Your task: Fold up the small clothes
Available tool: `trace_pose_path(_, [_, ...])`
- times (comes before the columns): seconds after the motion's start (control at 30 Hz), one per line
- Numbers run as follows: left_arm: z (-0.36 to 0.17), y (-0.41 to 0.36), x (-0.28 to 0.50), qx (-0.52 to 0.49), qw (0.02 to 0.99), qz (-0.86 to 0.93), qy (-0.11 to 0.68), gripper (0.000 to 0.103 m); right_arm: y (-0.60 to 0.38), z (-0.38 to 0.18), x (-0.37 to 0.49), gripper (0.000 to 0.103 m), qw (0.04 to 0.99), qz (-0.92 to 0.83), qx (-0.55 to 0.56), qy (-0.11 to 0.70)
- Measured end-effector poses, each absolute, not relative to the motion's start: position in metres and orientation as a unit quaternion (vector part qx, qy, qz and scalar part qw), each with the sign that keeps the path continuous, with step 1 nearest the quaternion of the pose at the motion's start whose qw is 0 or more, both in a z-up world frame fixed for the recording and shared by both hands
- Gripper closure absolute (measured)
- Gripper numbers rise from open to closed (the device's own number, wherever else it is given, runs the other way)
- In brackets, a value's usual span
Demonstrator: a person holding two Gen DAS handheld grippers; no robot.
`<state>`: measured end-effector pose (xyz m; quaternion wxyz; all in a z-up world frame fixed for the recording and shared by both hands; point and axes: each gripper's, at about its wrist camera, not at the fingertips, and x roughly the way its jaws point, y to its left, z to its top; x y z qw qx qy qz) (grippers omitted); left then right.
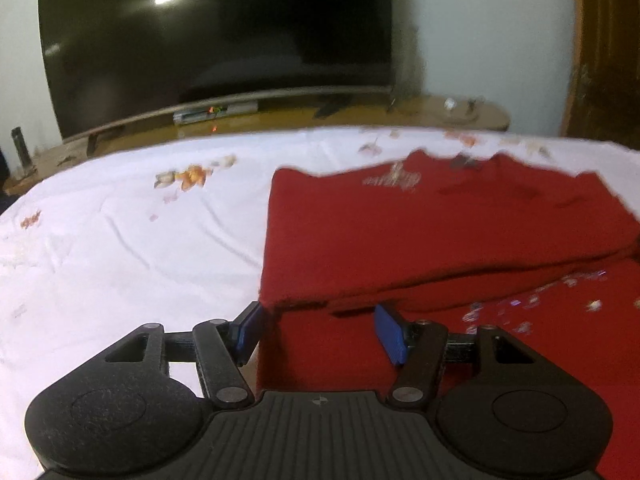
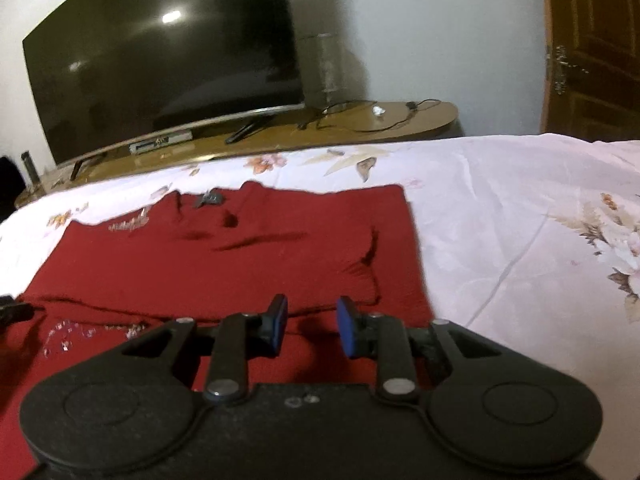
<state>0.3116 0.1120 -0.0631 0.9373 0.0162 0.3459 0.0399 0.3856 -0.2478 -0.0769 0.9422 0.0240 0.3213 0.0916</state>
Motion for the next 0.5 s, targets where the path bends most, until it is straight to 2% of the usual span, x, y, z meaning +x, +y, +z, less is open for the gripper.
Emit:
trace_pose_path(0.13, [-0.068,0.127,0.318,-0.027,0.934,0.057,0.351,0.042,-0.253,-0.092,0.402,0.083,0.935,0.054,0.031,0.348])
trace_pose_path(0.17, [-0.066,0.128,0.316,-0.023,0.934,0.065,0.350,0.042,-0.259,-0.089,0.403,0.082,0.936,0.052,0.048,0.346])
trace_pose_path(0.2, [-0.065,0.130,0.312,-0.026,0.935,0.067,0.348,0.042,-0.263,-0.084,0.401,0.077,0.937,0.048,0.062,0.341])
trace_pose_path(0.3, [-0.068,0.137,0.303,-0.053,0.934,0.068,0.347,0.042,-0.274,-0.075,0.394,0.075,0.942,0.063,0.087,0.317])
trace_pose_path(0.37, [-0.071,0.139,0.299,-0.064,0.933,0.073,0.346,0.042,-0.283,-0.079,0.403,0.073,0.934,0.065,0.118,0.332])
trace_pose_path(0.47, [-0.072,0.137,0.294,-0.073,0.932,0.080,0.346,0.042,-0.286,-0.090,0.417,0.074,0.926,0.071,0.130,0.347])
trace_pose_path(0.5, [-0.073,0.136,0.292,-0.071,0.932,0.081,0.346,0.042,-0.285,-0.093,0.420,0.078,0.926,0.076,0.129,0.347])
